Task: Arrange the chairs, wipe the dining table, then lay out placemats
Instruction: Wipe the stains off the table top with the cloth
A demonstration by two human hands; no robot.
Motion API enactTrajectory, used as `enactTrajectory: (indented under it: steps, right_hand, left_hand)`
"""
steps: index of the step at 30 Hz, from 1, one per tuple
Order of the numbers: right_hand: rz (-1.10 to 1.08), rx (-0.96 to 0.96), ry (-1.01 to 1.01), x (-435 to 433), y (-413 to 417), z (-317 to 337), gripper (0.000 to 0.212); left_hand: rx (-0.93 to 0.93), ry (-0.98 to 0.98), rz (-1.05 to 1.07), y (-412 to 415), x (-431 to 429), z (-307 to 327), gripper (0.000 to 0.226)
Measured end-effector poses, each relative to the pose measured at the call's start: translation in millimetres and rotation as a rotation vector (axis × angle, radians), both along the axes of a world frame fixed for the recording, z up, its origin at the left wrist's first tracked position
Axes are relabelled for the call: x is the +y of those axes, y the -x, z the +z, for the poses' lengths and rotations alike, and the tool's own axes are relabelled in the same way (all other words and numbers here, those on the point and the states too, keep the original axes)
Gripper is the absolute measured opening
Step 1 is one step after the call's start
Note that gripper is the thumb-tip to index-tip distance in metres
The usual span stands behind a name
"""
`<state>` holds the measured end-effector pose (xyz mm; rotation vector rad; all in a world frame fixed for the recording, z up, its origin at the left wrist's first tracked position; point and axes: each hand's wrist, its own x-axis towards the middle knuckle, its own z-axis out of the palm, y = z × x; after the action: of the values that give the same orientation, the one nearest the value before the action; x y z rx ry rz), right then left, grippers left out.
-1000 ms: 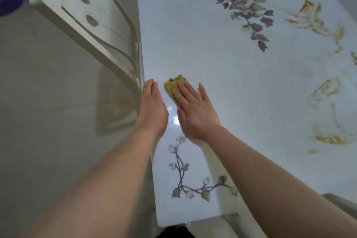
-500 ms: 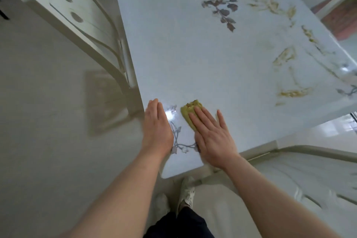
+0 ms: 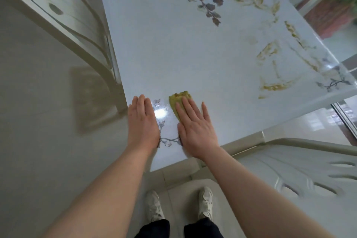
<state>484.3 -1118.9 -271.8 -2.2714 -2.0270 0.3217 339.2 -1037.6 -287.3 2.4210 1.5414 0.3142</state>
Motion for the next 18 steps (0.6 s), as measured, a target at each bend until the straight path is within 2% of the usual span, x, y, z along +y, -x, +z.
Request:
enactTrajectory:
  steps: [3, 9, 14, 18]
  right_hand:
    - [0.060, 0.015, -0.022, -1.6, -30.4, 0.0, 0.058]
    - [-0.072, -0.013, -0.027, -9.4, -134.5, -3.3, 0.058]
    - [-0.195, -0.038, -0.055, -20.1, -232.3, -5.8, 0.059]
    - [-0.285, -0.086, -0.016, -21.0, -286.9, -3.2, 0.056]
  left_hand:
    - [0.074, 0.022, 0.024, -8.0, -2.3, 6.1, 0.053]
    - [0.037, -0.009, 0.064, -85.9, -9.7, 9.0, 0.029]
    - [-0.004, 0.029, 0.130, -175.7, -28.2, 3.8, 0.037]
    - [-0.006, 0.041, 0.155, -216.3, -33.9, 0.8, 0.041]
